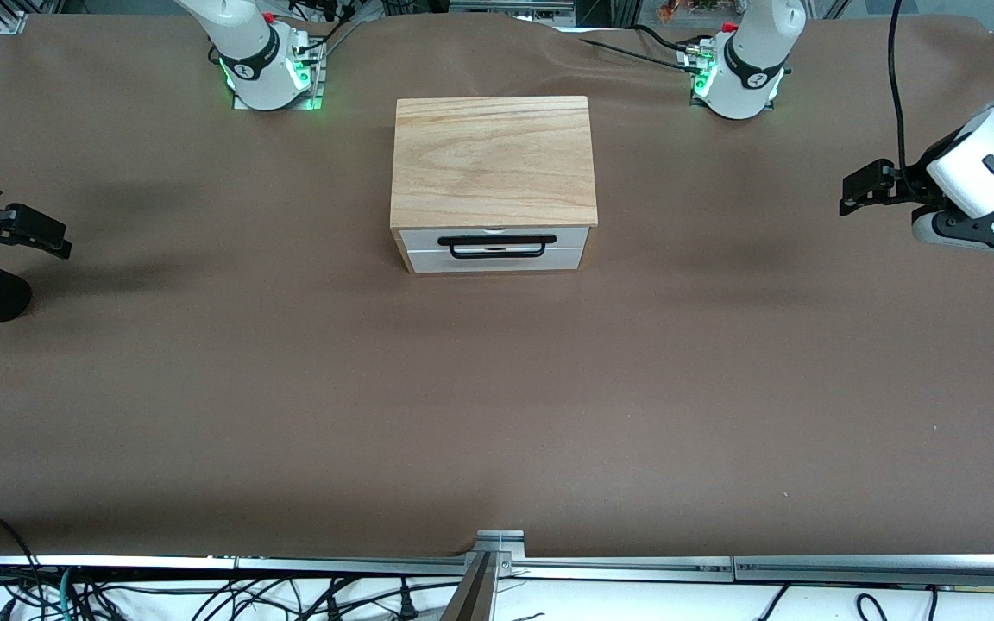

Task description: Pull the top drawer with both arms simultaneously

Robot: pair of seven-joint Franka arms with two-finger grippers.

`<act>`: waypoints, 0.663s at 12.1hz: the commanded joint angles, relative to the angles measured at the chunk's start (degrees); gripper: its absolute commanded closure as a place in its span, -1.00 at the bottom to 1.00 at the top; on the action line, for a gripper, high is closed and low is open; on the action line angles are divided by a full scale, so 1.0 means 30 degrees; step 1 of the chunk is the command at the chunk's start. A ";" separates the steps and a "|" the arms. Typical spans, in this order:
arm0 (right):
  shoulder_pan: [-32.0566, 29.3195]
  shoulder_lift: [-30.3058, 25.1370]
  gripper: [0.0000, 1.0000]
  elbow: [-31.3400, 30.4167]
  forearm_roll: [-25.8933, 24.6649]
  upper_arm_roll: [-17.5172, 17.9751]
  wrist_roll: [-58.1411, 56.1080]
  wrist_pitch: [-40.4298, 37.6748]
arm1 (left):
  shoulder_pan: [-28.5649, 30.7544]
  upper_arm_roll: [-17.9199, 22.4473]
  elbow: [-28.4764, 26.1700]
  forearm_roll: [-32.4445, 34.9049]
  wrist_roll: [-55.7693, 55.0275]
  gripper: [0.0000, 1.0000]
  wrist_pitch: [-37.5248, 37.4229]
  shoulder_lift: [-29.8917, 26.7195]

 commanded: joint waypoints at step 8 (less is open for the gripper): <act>-0.0225 -0.0297 -1.00 -0.0181 -0.0234 0.0148 -0.0049 -0.0151 | 0.0107 -0.0078 -0.0365 0.0181 0.0007 -1.00 -0.0312 -0.0508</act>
